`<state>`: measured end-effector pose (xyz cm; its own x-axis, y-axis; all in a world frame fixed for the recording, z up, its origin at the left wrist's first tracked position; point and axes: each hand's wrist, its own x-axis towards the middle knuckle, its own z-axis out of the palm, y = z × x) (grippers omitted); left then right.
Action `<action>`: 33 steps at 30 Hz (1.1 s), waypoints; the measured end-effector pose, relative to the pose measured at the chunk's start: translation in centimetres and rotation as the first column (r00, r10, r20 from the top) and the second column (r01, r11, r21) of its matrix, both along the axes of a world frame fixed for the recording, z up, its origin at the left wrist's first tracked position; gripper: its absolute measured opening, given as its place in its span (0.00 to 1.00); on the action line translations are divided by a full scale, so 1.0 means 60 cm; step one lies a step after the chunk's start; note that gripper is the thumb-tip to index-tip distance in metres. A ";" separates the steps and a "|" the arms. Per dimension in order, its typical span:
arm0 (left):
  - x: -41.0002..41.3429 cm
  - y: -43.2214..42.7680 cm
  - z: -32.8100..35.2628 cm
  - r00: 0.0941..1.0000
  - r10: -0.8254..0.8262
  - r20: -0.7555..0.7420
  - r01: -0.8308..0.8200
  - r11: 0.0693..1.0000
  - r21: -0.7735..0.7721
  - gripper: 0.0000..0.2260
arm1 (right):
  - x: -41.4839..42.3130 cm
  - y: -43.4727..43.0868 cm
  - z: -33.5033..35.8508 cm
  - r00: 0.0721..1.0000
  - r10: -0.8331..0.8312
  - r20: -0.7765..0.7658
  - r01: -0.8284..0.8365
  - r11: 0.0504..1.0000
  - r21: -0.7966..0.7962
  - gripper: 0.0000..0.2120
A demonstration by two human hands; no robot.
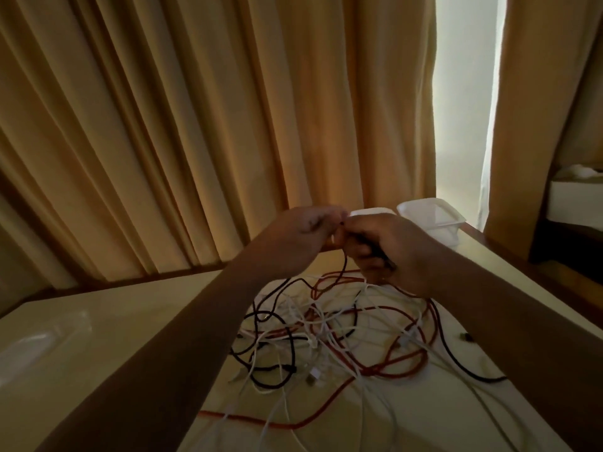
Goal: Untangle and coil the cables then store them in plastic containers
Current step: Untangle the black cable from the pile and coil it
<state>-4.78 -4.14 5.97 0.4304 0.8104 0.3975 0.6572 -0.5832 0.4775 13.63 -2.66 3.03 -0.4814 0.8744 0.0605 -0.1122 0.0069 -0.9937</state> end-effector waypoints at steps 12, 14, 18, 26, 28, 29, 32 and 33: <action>0.036 0.056 -0.059 0.856 -0.023 0.516 0.147 0.968 -0.202 0.08 | 0.024 -0.022 -0.046 0.728 0.235 -0.644 -0.487 0.838 -0.244 0.17; 0.038 0.049 -0.065 0.824 0.021 0.566 0.220 0.909 -0.355 0.08 | 0.015 -0.025 -0.046 0.707 0.240 -0.665 -0.456 0.873 -0.171 0.14; 0.044 0.030 -0.079 0.834 0.169 0.525 0.273 0.700 -0.659 0.08 | -0.006 -0.010 -0.042 0.661 0.061 -0.748 -0.275 0.947 -0.166 0.11; 0.027 -0.012 -0.060 0.969 0.131 -0.210 -0.170 0.969 -0.180 0.09 | -0.011 0.022 -0.063 0.887 -0.458 -0.054 0.394 0.691 0.606 0.13; 0.023 -0.026 -0.050 0.952 0.064 -0.300 -0.042 0.996 0.080 0.08 | -0.014 0.028 -0.068 0.875 -0.469 0.120 0.251 0.652 0.715 0.14; 0.022 -0.029 -0.040 0.935 0.049 -0.352 0.014 0.984 0.175 0.07 | -0.016 0.029 -0.071 0.870 -0.448 0.207 0.177 0.674 0.717 0.15; 0.008 -0.016 -0.009 0.940 0.015 -0.342 0.095 0.948 0.303 0.07 | -0.005 0.023 -0.073 0.905 -0.308 0.293 0.081 0.802 0.592 0.13; 0.002 -0.008 -0.001 0.959 0.003 -0.282 0.092 0.941 0.324 0.05 | 0.001 0.019 -0.072 0.945 -0.217 0.244 0.065 0.856 0.512 0.14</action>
